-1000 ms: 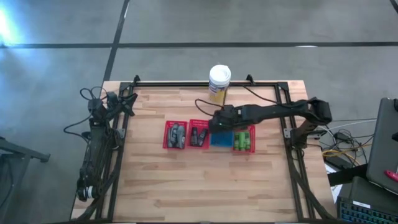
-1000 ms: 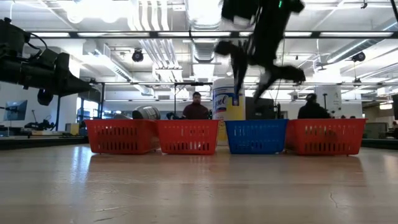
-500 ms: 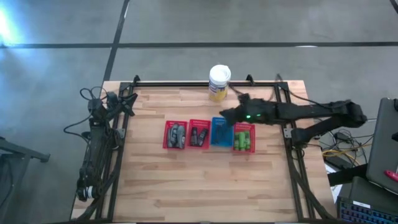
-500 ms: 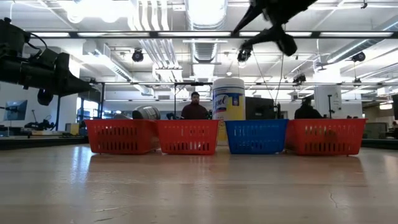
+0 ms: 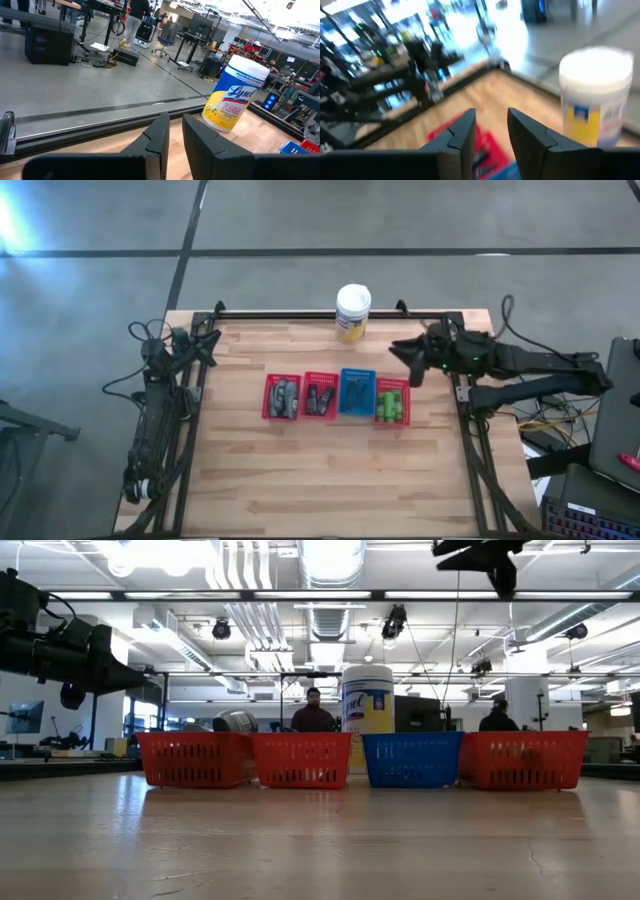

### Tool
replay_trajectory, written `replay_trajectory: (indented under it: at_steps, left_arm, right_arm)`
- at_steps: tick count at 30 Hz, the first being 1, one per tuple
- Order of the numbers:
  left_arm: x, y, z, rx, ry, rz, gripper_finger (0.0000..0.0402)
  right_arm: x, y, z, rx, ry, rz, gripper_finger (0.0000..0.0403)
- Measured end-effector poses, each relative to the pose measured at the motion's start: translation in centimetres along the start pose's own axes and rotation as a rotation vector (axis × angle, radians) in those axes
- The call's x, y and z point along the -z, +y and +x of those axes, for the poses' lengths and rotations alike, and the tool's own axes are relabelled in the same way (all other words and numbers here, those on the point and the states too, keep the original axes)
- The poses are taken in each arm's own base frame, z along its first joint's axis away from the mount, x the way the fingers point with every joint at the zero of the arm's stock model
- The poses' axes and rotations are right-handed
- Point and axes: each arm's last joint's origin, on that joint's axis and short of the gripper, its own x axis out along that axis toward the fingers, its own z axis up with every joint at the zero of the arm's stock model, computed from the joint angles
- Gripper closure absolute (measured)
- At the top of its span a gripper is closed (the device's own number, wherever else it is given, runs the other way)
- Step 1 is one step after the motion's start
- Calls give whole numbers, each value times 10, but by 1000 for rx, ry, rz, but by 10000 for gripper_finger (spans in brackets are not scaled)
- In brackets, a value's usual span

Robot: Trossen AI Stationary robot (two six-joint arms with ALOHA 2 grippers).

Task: Pick & Place Travel size toiletries
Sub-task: Return to Home Position

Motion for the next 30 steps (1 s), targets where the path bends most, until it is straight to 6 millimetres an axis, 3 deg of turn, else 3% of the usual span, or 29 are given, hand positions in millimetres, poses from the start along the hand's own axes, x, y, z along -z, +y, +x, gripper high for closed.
replay_trajectory:
  at_steps: [5,9,11,17,23,26,30]
  left_arm:
    - [0,0,0,-1,0,0,344]
    - [0,0,0,0,0,0,344]
    - [0,0,0,0,0,0,344]
    - [0,0,0,0,0,0,344]
    - [0,0,0,0,0,0,344]
    - [0,0,0,-1,0,0,344]
    - [0,0,0,-1,4,-3,344]
  right_arm:
    - [5,-21,-21,-158,-326,-233,310]
    - [32,-57,-26,-283,-549,-513,324]
    - [45,-76,-27,-271,-575,-531,332]
    - [59,-119,-50,-14,-697,-358,352]
    - [61,-125,-89,244,-874,-635,359]
    - [66,-138,-93,433,-857,-671,352]
    - [78,-158,-91,608,-802,-563,341]
